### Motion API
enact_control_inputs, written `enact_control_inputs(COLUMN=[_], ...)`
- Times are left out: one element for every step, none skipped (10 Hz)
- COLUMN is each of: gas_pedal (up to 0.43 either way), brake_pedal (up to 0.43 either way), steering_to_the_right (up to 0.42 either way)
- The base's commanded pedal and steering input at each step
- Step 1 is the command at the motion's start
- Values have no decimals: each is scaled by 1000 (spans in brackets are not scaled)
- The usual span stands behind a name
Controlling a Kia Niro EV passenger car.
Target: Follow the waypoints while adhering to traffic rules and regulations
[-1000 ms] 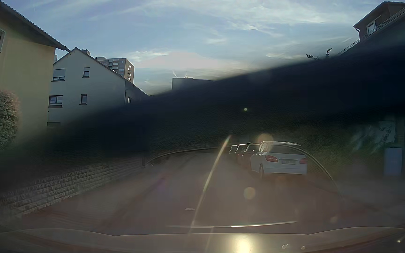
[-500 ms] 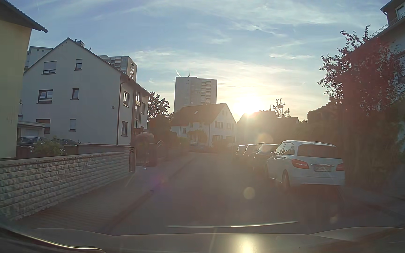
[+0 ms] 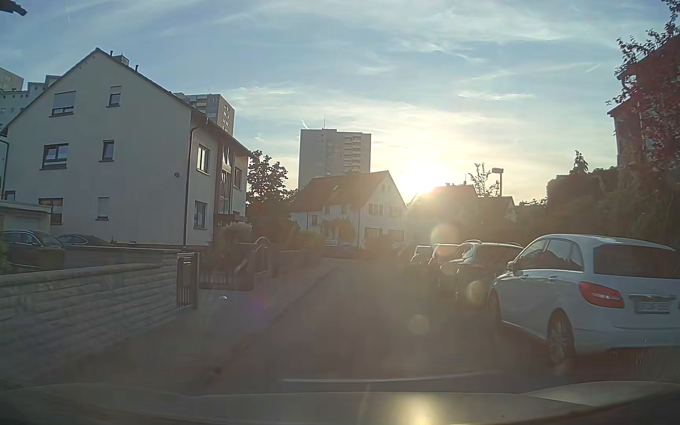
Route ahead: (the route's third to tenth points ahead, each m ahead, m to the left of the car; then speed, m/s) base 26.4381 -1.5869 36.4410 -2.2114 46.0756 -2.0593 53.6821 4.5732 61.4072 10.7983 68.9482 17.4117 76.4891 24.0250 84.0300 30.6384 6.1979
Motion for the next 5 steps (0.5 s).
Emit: enact_control_inputs(gas_pedal=[67,67,67,67,67], brake_pedal=[0,0,0,0,0], steering_to_the_right=[-6,3,2,1,4])
